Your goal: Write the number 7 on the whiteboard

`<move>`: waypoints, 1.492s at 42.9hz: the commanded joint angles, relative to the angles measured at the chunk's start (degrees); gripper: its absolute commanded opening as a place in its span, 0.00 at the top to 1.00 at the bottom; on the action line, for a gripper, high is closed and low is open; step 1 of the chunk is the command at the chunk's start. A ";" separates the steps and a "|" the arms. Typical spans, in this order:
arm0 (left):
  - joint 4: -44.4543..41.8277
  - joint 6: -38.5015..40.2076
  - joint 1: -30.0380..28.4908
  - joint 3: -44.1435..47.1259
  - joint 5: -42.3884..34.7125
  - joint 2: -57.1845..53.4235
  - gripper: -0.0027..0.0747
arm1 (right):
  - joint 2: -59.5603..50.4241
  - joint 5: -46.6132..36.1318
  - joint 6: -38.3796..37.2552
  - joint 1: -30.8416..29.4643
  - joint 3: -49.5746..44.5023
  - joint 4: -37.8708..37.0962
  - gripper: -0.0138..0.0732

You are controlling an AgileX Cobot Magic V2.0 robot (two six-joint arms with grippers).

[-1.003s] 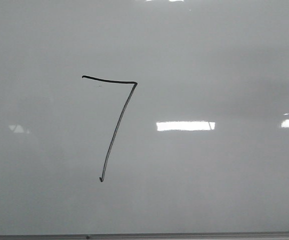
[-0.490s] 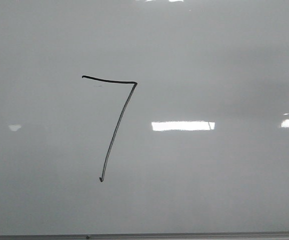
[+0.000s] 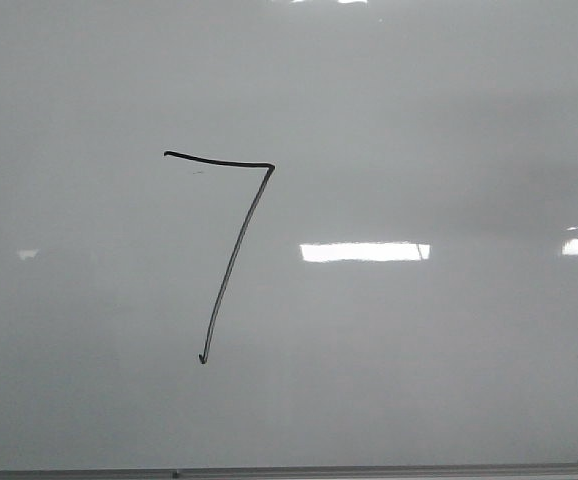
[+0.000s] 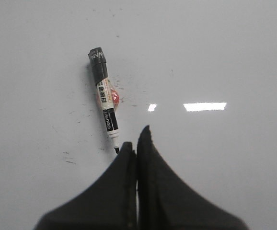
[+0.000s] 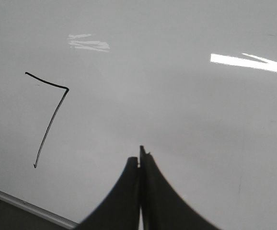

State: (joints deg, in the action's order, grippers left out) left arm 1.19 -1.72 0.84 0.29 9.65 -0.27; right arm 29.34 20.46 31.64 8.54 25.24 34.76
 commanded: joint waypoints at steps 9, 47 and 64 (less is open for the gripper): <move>0.42 -0.12 0.31 0.29 -5.35 -0.92 0.99 | 0.13 -3.10 -0.09 -0.37 1.54 1.03 0.92; 0.42 -0.12 0.31 0.29 -5.35 -0.92 0.99 | -13.87 -27.06 -31.19 -5.35 -19.26 -28.02 0.92; 0.42 -0.12 0.31 0.29 -5.35 -0.92 0.99 | -27.77 -15.35 -31.64 -7.72 -26.55 -29.76 0.92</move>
State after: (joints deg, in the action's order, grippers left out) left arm 1.31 -1.72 0.84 0.29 9.21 -0.27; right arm 3.22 5.72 0.00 1.21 -1.53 5.69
